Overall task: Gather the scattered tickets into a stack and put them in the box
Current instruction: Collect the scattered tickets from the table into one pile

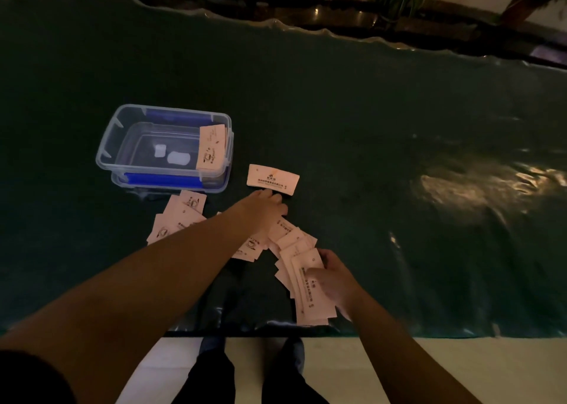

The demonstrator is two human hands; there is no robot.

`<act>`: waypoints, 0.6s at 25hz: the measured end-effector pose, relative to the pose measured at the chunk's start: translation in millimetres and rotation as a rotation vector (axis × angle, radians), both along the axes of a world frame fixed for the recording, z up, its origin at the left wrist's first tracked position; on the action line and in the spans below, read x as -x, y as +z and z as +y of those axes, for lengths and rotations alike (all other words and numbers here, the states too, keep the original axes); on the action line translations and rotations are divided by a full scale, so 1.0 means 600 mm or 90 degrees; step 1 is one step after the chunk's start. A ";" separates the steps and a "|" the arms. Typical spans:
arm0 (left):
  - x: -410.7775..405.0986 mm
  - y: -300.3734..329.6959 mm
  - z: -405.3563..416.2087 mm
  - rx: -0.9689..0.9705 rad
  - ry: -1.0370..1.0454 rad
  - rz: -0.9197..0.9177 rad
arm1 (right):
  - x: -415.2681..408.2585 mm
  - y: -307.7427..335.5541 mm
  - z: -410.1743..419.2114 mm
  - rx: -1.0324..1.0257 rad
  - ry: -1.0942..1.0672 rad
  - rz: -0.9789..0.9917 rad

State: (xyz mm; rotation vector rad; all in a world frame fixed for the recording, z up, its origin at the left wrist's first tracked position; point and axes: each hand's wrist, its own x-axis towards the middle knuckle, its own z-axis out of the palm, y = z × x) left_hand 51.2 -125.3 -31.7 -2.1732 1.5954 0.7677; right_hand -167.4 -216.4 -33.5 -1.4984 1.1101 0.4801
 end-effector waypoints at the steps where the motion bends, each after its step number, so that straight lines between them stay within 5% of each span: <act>1: 0.001 0.001 0.001 0.000 0.000 -0.007 | -0.002 0.002 0.001 -0.003 -0.006 -0.004; 5: 0.004 0.007 0.009 0.014 0.064 0.024 | -0.009 0.007 0.000 -0.005 -0.030 -0.027; 10: -0.004 0.034 0.033 0.079 0.313 0.241 | -0.017 0.013 -0.004 -0.017 -0.067 -0.057; 15: -0.017 0.044 0.081 0.187 0.522 0.307 | -0.022 0.010 -0.013 -0.068 -0.182 -0.077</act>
